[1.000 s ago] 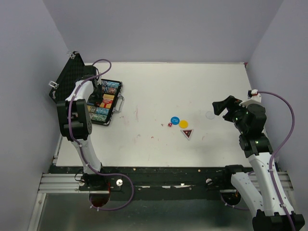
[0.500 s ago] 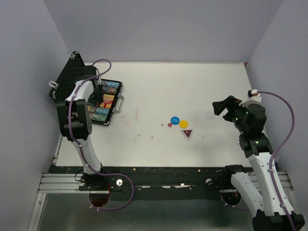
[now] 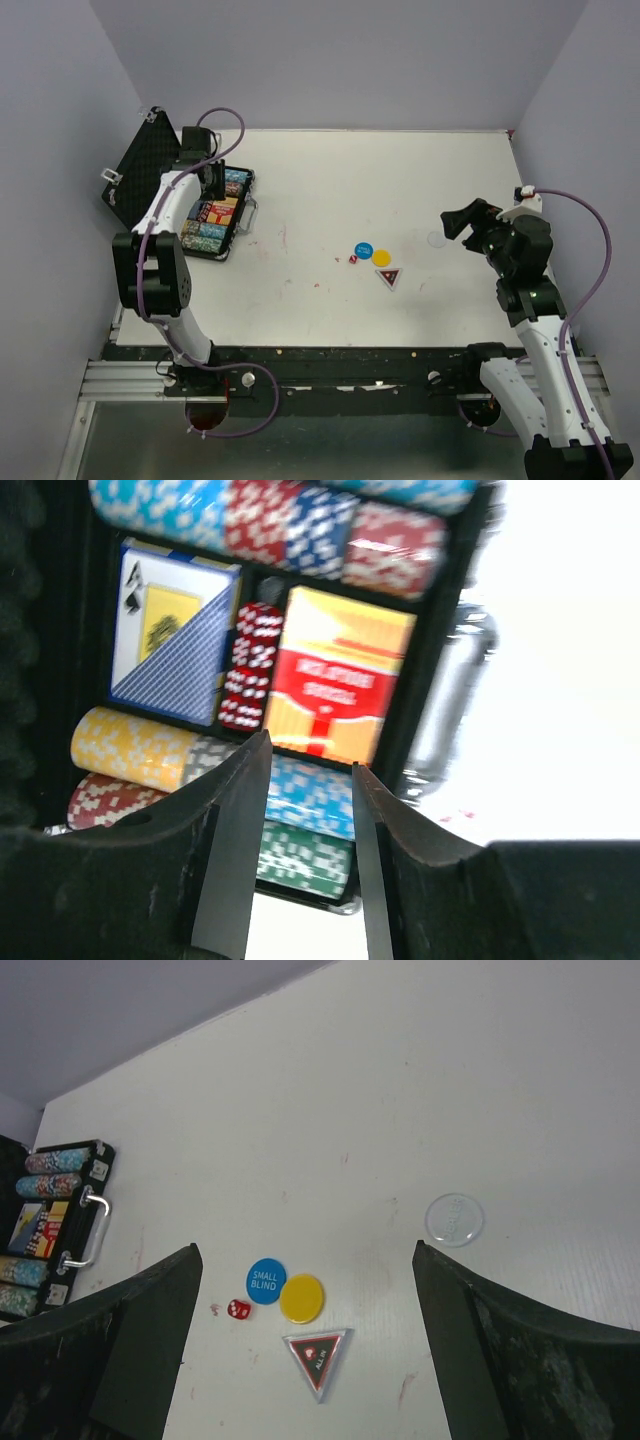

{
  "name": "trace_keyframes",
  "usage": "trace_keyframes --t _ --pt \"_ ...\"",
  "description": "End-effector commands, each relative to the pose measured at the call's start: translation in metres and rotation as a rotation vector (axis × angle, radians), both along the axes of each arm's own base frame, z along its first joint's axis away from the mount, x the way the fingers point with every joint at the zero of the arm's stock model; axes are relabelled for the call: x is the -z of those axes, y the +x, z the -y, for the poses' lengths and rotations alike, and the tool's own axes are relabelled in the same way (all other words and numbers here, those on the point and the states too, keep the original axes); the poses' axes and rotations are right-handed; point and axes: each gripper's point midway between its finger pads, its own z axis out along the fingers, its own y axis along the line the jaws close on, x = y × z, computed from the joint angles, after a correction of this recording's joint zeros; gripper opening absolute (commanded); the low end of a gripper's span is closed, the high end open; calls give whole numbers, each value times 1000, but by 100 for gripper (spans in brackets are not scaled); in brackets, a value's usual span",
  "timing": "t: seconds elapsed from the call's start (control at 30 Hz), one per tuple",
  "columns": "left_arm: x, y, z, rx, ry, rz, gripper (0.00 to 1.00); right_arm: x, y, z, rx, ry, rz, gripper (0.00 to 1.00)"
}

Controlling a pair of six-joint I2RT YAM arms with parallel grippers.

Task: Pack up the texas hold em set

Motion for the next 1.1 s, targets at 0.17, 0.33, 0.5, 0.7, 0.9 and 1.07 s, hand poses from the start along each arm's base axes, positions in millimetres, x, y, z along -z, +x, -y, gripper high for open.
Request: trace_keyframes --t 0.17,0.33,0.5,0.7,0.9,1.07 --pt "-56 -23 133 261 -107 151 50 -1 -1 1 -3 -8 -2 94" --pt "-49 -47 203 392 -212 112 50 -1 -1 0 -8 -8 -2 94" --pt "-31 -79 258 468 -242 55 49 -1 -1 0 -9 -7 -3 94" --pt "2 -116 313 507 -291 -19 49 -2 -1 -1 -12 -6 0 94" --pt "31 -142 355 541 -315 -85 49 -2 -1 0 -11 -2 2 94" --pt "47 -147 374 557 -291 -107 49 -1 -1 -2 -17 -1 2 95"
